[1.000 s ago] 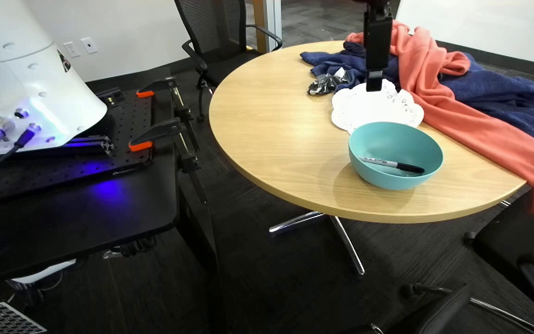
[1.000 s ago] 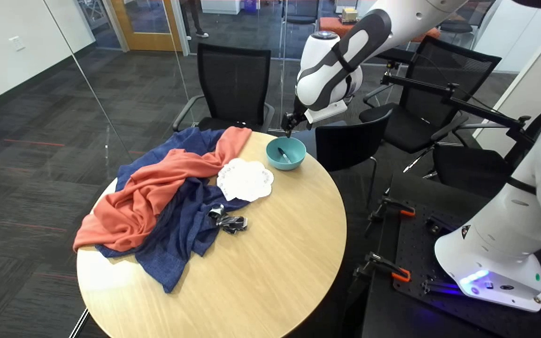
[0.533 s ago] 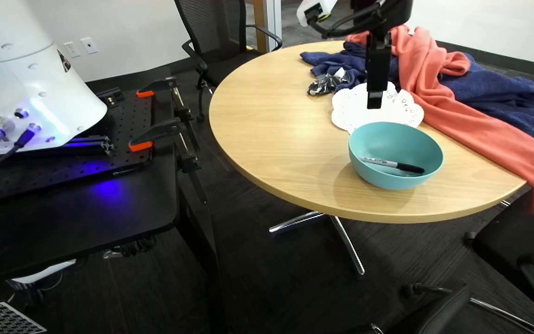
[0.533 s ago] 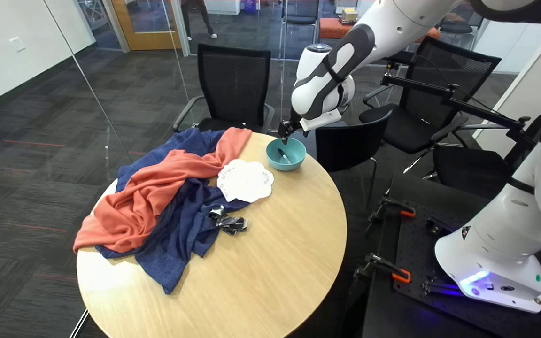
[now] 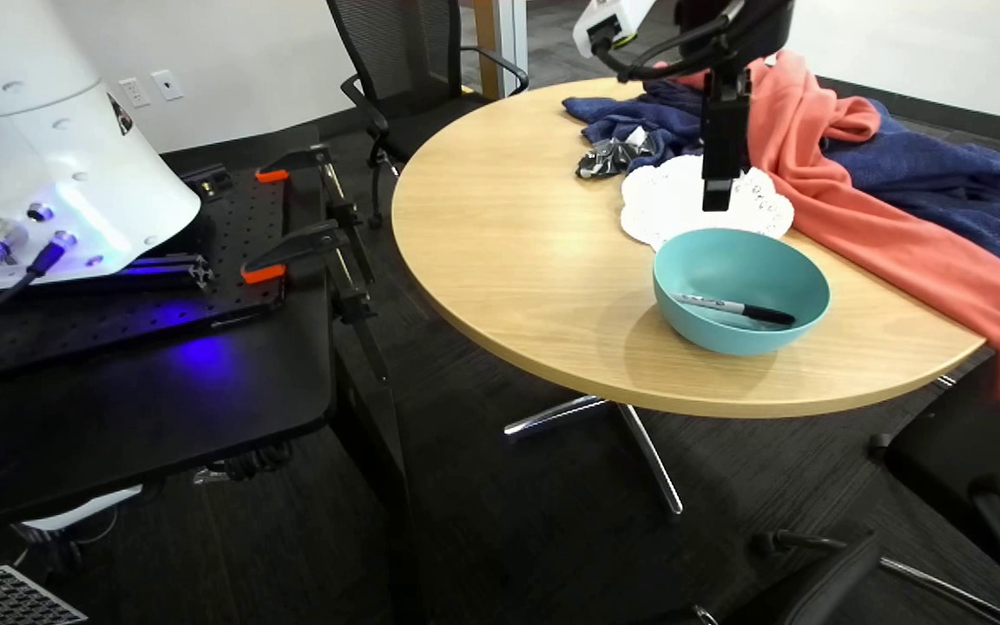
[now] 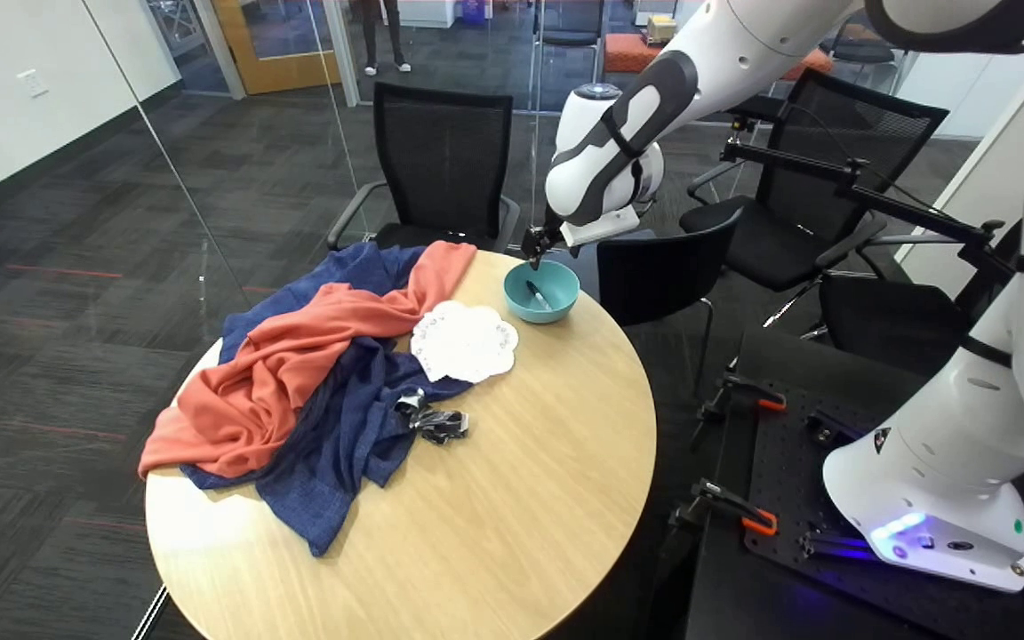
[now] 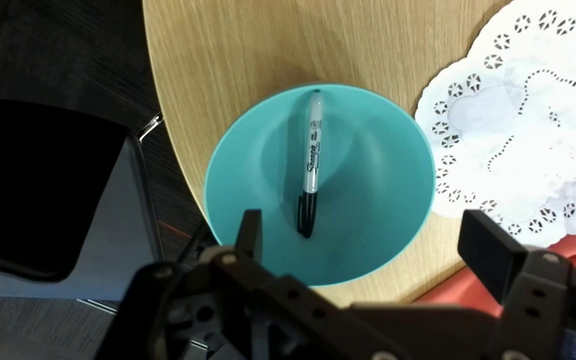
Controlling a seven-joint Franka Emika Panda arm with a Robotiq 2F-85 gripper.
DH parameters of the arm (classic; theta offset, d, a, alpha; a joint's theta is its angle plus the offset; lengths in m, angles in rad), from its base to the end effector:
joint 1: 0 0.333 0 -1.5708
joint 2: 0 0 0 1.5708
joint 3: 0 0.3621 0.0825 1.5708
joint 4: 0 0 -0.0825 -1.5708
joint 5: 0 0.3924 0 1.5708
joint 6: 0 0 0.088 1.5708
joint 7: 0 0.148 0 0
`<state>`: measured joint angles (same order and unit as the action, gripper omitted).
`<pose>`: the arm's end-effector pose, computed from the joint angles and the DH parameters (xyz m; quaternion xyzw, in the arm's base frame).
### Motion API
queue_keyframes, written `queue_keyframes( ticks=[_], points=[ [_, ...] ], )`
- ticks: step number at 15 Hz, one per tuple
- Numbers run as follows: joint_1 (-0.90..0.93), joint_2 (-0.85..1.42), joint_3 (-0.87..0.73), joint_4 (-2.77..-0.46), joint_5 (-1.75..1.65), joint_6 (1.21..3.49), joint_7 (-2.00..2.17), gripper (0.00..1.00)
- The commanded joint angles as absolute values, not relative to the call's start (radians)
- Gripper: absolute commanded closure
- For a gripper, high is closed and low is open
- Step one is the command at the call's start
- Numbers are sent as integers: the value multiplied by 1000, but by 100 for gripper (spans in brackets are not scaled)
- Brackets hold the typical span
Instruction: Remove the pen from the blue bowl
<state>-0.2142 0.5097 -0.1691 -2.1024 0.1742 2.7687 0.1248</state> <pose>0.5818 -0.2388 0.1839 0.9463 -0.3121 0.0832 0.0126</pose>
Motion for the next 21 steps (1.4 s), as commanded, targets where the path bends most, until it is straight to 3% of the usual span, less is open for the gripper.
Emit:
queue_keyframes(
  ticks=[1,20,21],
  points=[
    [-217,620,-180,-1969,172,2717,166,0],
    [-233,962,-188,-1609,176,2504,241,0],
    [-233,971,-188,-1599,175,2502,243,25]
  ],
)
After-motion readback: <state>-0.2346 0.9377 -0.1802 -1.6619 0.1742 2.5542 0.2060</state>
